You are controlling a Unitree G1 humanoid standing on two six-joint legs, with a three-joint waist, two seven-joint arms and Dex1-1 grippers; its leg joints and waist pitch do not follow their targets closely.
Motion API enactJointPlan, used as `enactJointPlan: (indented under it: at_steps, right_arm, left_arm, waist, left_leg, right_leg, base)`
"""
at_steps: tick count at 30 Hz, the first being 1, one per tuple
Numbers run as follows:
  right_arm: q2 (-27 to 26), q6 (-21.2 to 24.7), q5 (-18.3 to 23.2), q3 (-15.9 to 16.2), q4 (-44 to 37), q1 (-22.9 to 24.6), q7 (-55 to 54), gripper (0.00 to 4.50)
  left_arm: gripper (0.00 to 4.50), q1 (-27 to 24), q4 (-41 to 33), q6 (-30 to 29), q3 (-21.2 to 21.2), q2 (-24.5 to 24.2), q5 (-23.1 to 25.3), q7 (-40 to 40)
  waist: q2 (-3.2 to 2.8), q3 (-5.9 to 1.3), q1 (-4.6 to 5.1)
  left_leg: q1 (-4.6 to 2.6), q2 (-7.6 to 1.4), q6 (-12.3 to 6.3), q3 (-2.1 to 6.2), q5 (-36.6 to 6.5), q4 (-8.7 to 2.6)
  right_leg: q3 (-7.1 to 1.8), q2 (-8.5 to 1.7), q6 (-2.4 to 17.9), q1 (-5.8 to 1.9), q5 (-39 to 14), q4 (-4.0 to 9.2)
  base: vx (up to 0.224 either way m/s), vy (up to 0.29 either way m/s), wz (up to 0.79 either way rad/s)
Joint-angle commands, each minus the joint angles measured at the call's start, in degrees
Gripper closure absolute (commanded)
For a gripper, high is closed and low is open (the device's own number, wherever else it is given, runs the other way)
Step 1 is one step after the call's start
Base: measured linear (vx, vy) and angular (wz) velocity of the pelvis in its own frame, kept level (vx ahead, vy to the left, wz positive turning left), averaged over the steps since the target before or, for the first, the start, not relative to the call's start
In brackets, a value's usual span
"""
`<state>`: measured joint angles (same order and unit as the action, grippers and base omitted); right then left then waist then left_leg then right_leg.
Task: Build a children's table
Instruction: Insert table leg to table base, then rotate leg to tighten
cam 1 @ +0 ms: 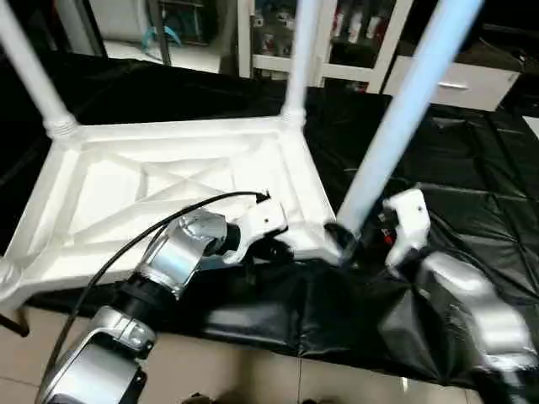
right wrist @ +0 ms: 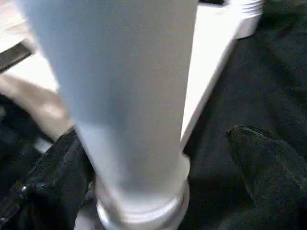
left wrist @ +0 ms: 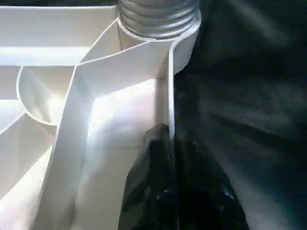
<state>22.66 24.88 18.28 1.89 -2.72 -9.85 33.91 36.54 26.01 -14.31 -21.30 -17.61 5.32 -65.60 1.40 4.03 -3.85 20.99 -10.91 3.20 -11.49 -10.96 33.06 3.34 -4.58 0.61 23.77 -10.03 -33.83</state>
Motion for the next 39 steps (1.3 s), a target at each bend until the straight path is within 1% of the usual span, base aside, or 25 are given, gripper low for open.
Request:
enactJointPlan:
  at_steps: [1, 2, 3, 4, 7, 8, 11, 12, 13, 14, 17, 18, 19, 20, 22, 23, 24, 28, 29, 30, 32, 33, 35, 37, 39]
  right_arm:
    - [1.36, 1.83, 1.49, 0.99, -2.32, 1.03, 2.96, 0.03]
    - [1.38, 1.85, 1.51, 1.01, -2.34, 1.05, 3.0, 0.03]
    - [2.82, 2.53, 2.15, 1.88, -3.46, 1.85, 5.79, 0.03]
    - [3.26, 2.83, 2.24, 2.2, -3.84, 2.08, 6.84, 0.03]
    - [3.94, 3.29, 2.67, 2.82, -4.17, 2.1, 8.92, 0.03]
    - [4.29, 3.34, 2.86, 3.13, -4.14, 1.99, 9.72, 0.03]
    - [4.95, 3.04, 2.98, 3.28, -3.67, 1.75, 10.72, 0.03]
    - [5.16, 2.73, 2.76, 3.33, -3.41, 1.64, 11.04, 0.03]
    - [5.33, 2.47, 2.44, 3.37, -2.89, 1.4, 11.24, 0.03]
    - [5.4, 2.43, 2.4, 3.39, -2.76, 1.32, 11.33, 0.03]
    - [5.97, 2.17, 2.16, 3.46, -1.54, 0.53, 12.45, 0.03]
    - [6.19, 1.91, 2.04, 3.64, -0.9, 0.03, 13.31, 0.18]
    - [6.28, 1.74, 1.99, 3.74, -0.61, -0.19, 13.7, 0.18]
    - [6.3, 1.66, 2.05, 3.8, -0.37, -0.38, 13.99, 0.28]
    - [6.34, 1.37, 2.22, 3.9, -0.03, -0.64, 14.8, 0.48]
    - [6.37, 1.27, 2.24, 3.93, 0.03, -0.69, 15.02, 0.48]
    - [6.4, 1.21, 2.47, 3.94, 0.11, -0.73, 15.46, 0.69]
    - [6.4, 0.63, 3.1, 3.84, 0.19, -0.59, 16.87, 1.04]
    - [6.4, 0.61, 3.16, 3.81, 0.18, -0.54, 16.98, 1.04]
    - [6.34, 0.5, 3.28, 3.73, 0.2, -0.41, 17.37, 1.13]
    - [6.3, 0.42, 3.34, 3.68, 0.26, -0.34, 17.63, 1.34]
    - [6.26, 0.38, 3.44, 3.65, 0.3, -0.25, 17.85, 1.47]
    - [6.18, 0.31, 3.41, 3.64, 0.25, -0.07, 18.16, 1.53]
    - [6.11, 0.33, 3.42, 3.67, 0.18, 0.04, 18.35, 1.76]
    - [6.07, 0.23, 3.31, 3.71, 0.24, 0.18, 18.54, 1.89]
  left_arm:
    - [4.5, -0.23, -0.45, 2.46, -1.56, -0.37, -0.93, -3.0]
    - [4.5, -0.23, -0.44, 2.49, -1.56, -0.39, -0.92, -3.02]
    - [4.5, -0.01, 0.32, 4.18, -1.56, -1.13, -1.32, -4.12]
    - [4.5, 0.04, 0.63, 4.92, -1.52, -1.43, -1.46, -4.7]
    - [4.5, 0.26, 1.4, 5.99, -1.4, -1.86, -1.49, -5.36]
    - [4.5, 0.3, 1.48, 6.36, -1.41, -2.06, -1.6, -5.75]
    - [4.5, 0.2, 1.16, 6.85, -1.4, -2.18, -1.99, -6.74]
    - [4.5, 0.12, 0.98, 6.99, -1.49, -2.27, -2.07, -7.08]
    - [4.5, 0.04, 0.78, 7.29, -1.69, -2.39, -2.05, -7.44]
    - [4.5, 0.03, 0.75, 7.38, -1.76, -2.43, -2.07, -7.6]
    - [4.5, -0.04, 0.56, 8.26, -2.33, -2.75, -2.18, -9.16]
    - [4.5, -0.01, 0.59, 8.69, -2.56, -2.83, -2.04, -9.52]
    - [4.5, 0.03, 0.68, 8.93, -2.62, -2.83, -1.91, -9.57]
    - [4.5, 0.06, 0.77, 9.08, -2.63, -2.82, -1.84, -9.62]
    - [4.5, 0.1, 0.96, 9.27, -2.63, -2.79, -1.68, -9.71]
    - [4.5, 0.11, 1.0, 9.3, -2.64, -2.78, -1.65, -9.72]
    - [4.5, 0.1, 1.0, 9.3, -2.68, -2.82, -1.65, -9.77]
    - [4.5, 0.05, 1.12, 9.46, -2.79, -3.02, -1.71, -9.9]
    - [4.5, 0.04, 1.14, 9.49, -2.8, -3.04, -1.71, -9.91]
    - [4.5, -0.01, 1.17, 9.58, -2.83, -3.13, -1.74, -10.03]
    - [4.5, -0.02, 1.2, 9.65, -2.87, -3.18, -1.76, -10.04]
    - [4.5, -0.06, 1.17, 9.64, -2.88, -3.22, -1.8, -10.1]
    - [4.5, -0.12, 1.13, 9.62, -2.87, -3.28, -1.84, -10.14]
    - [4.5, -0.16, 1.09, 9.61, -2.87, -3.36, -1.84, -10.29]
    - [4.5, -0.18, 1.09, 9.62, -2.94, -3.48, -1.8, -10.49]
  waist:
    - [0.43, -3.53, 0.0]
    - [0.46, -3.56, 0.06]
    - [0.64, -3.65, 0.12]
    - [0.57, -3.66, 0.01]
    - [0.71, -3.79, -0.05]
    - [0.66, -3.79, -0.09]
    - [0.65, -3.88, -0.17]
    - [0.69, -3.93, -0.2]
    - [0.93, -4.04, -0.24]
    - [0.91, -4.02, -0.28]
    - [0.94, -3.99, -0.48]
    - [0.86, -4.04, -0.54]
    - [0.84, -4.01, -0.68]
    - [0.95, -4.01, -0.72]
    - [0.97, -4.06, -0.99]
    - [1.0, -4.05, -0.99]
    - [1.0, -4.06, -1.05]
    - [1.02, -4.01, -1.13]
    - [1.04, -4.01, -1.12]
    - [1.06, -4.03, -1.15]
    - [0.98, -4.02, -1.14]
    - [1.04, -4.0, -1.12]
    - [1.02, -3.99, -1.14]
    - [0.98, -3.98, -1.15]
    - [0.87, -3.91, -1.13]
  left_leg:
    - [-0.79, -2.64, -3.97, 0.94, -7.63, -3.6]
    - [-0.71, -2.6, -3.81, 0.97, -7.74, -3.54]
    - [-0.7, -2.54, -3.83, 0.97, -7.75, -3.51]
    - [-0.75, -2.58, -3.97, 0.98, -7.87, -3.45]
    - [-0.63, -2.56, -3.97, 1.01, -7.37, -3.32]
    - [-0.64, -2.61, -3.93, 1.02, -7.2, -3.32]
    - [-0.72, -2.61, -3.88, 0.99, -6.76, -3.19]
    - [-0.66, -2.58, -4.0, 0.98, -6.51, -3.13]
    - [-0.68, -2.58, -4.19, 0.95, -6.02, -3.04]
    - [-0.57, -2.52, -4.32, 0.97, -5.72, -3.01]
    - [-0.59, -2.52, -4.59, 0.97, -5.57, -2.95]
    - [-0.67, -2.54, -4.48, 0.93, -5.64, -2.92]
    - [-0.76, -2.59, -4.44, 0.91, -5.64, -2.88]
    - [-0.74, -2.58, -4.45, 0.9, -5.67, -2.86]
    - [-0.73, -2.54, -4.38, 0.87, -5.8, -2.79]
    - [-0.67, -2.54, -4.38, 0.91, -5.73, -2.79]
    - [-0.68, -2.55, -4.39, 0.92, -5.73, -2.76]
    - [-0.66, -2.51, -4.3, 0.95, -6.02, -2.72]
    - [-0.61, -2.49, -4.28, 0.95, -6.05, -2.71]
    - [-0.65, -2.5, -4.21, 0.95, -6.16, -2.69]
    - [-0.65, -2.49, -4.09, 0.98, -6.3, -2.69]
    - [-0.62, -2.47, -4.11, 0.96, -6.3, -2.68]
    - [-0.63, -2.45, -4.0, 0.97, -6.45, -2.67]
    - [-0.63, -2.45, -3.87, 0.99, -6.69, -2.67]
    - [-0.66, -2.47, -3.74, 1.01, -6.97, -2.7]
  right_leg:
    - [-2.87, -3.85, 12.88, -3.24, -7.31, 3.19]
    - [-2.85, -3.84, 12.72, -3.23, -7.5, 3.18]
    - [-2.79, -3.82, 12.74, -3.25, -7.59, 3.15]
    - [-2.83, -3.83, 12.61, -3.25, -7.68, 3.14]
    - [-2.81, -3.9, 12.5, -3.24, -7.68, 2.97]
    - [-2.82, -3.94, 12.57, -3.2, -7.6, 2.95]
    - [-2.79, -3.86, 13.04, -3.15, -6.87, 2.79]
    - [-2.79, -3.87, 13.16, -3.22, -6.41, 2.69]
    - [-2.79, -3.86, 13.24, -3.27, -5.82, 2.57]
    - [-2.8, -3.89, 13.29, -3.29, -5.6, 2.48]
    - [-2.78, -3.96, 13.21, -3.23, -6.49, 2.54]
    - [-2.77, -3.9, 13.23, -3.18, -6.57, 2.46]
    - [-2.78, -3.87, 13.36, -3.1, -6.31, 2.46]
    - [-2.78, -3.85, 13.34, -3.12, -6.28, 2.45]
    - [-2.8, -3.89, 13.32, -3.17, -6.37, 2.37]
    - [-2.79, -3.89, 13.27, -3.21, -6.34, 2.31]
    - [-2.79, -3.9, 13.2, -3.19, -6.45, 2.29]
    - [-2.78, -3.91, 12.95, -3.15, -7.26, 2.33]
    - [-2.78, -3.89, 12.92, -3.16, -7.38, 2.34]
    - [-2.78, -3.89, 12.87, -3.14, -7.57, 2.34]
    - [-2.77, -3.87, 12.85, -3.12, -7.71, 2.36]
    - [-2.78, -3.83, 12.85, -3.12, -7.65, 2.33]
    - [-2.77, -3.85, 12.84, -3.09, -7.92, 2.37]
    - [-2.77, -3.85, 12.77, -3.1, -8.24, 2.39]
    - [-2.75, -3.82, 12.7, -3.02, -8.49, 2.42]
  base:
    - [0.0, 0.0, 0.0]
    - [0.0, 0.0, 0.0]
    - [0.0, 0.0, 0.0]
    - [0.0, 0.0, 0.0]
    - [0.0, 0.0, 0.0]
    - [0.0, 0.0, 0.0]
    - [0.0, 0.0, 0.0]
    - [0.0, 0.0, 0.0]
    - [0.0, 0.0, 0.0]
    - [0.0, 0.0, 0.0]
    - [0.0, 0.0, 0.0]
    - [0.0, 0.0, 0.0]
    - [0.0, 0.0, 0.0]
    - [0.0, 0.0, 0.0]
    - [0.0, 0.0, 0.0]
    - [0.0, 0.0, 0.0]
    - [0.0, 0.0, 0.0]
    - [0.0, 0.0, 0.0]
    - [0.0, 0.0, 0.0]
    - [0.0, 0.0, 0.0]
    - [0.0, 0.0, 0.0]
    - [0.0, 0.0, 0.0]
    - [0.0, 0.0, 0.0]
    - [0.0, 0.0, 0.0]
    - [0.0, 0.0, 0.0]
